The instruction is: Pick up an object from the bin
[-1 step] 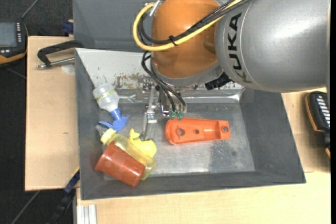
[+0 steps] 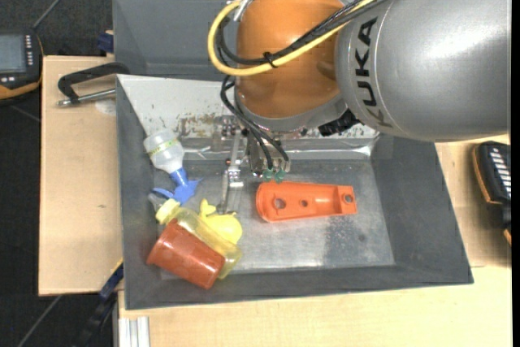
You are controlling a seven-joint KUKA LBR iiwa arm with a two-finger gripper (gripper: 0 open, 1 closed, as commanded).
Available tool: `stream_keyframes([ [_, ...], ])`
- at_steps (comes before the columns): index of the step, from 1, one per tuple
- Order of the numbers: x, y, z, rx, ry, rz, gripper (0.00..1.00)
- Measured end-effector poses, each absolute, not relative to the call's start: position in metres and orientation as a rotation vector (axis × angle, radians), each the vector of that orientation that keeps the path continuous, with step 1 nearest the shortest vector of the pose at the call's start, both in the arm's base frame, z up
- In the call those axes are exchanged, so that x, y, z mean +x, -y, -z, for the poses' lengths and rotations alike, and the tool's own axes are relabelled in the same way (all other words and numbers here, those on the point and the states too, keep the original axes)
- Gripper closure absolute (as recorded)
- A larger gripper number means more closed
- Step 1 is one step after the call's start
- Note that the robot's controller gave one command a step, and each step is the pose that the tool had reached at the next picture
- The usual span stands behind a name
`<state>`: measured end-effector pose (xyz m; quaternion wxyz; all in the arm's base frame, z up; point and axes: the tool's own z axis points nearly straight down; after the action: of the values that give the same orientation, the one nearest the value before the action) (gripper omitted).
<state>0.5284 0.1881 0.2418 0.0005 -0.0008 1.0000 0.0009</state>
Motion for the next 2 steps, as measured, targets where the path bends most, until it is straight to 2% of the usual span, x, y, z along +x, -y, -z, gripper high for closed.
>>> stream_keyframes([
  [1, 0.528, -0.149, -0.23, 0.058, -3.142, -0.005, 0.0],
  [2, 0.515, -0.13, -0.18, 0.015, -3.135, -0.002, 0.0],
])
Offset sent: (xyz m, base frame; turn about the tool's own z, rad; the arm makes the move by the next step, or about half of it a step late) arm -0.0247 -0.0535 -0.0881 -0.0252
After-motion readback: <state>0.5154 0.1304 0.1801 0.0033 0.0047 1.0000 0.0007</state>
